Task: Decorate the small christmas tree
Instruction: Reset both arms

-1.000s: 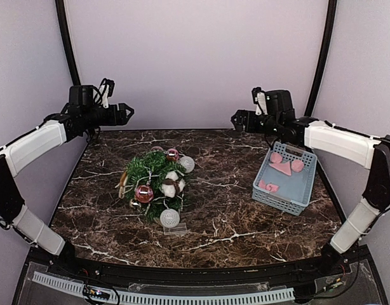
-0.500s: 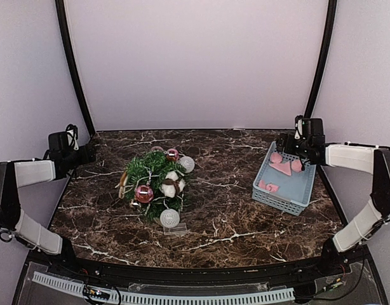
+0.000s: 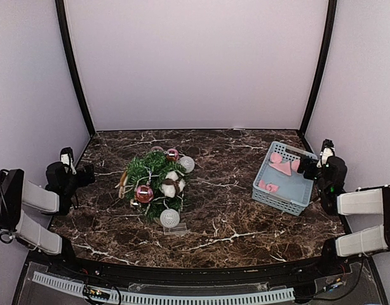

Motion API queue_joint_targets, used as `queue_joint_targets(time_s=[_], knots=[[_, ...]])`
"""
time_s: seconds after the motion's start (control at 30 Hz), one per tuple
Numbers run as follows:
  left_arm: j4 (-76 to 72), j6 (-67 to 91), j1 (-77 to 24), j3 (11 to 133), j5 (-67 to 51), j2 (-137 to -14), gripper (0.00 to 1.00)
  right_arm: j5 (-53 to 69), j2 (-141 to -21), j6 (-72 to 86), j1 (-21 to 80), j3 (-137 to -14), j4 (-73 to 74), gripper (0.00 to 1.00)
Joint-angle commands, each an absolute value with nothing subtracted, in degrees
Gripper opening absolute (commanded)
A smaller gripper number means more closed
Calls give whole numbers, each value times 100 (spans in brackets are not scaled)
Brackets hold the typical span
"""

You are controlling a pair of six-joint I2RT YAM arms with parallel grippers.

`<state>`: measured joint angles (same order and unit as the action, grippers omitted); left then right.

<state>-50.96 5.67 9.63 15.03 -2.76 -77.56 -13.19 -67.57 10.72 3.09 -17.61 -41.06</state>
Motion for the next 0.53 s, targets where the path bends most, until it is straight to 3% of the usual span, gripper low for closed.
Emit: queue_joint_targets(time_s=[0.0, 0.5], knots=[[-6090, 452, 898, 1615, -438, -7878, 99, -1790, -6912, 783, 269, -1441, -5669, 99], [-5986, 460, 882, 1613, -190, -7951, 99, -1862, -6951, 624, 263, -1406, -5708, 99]])
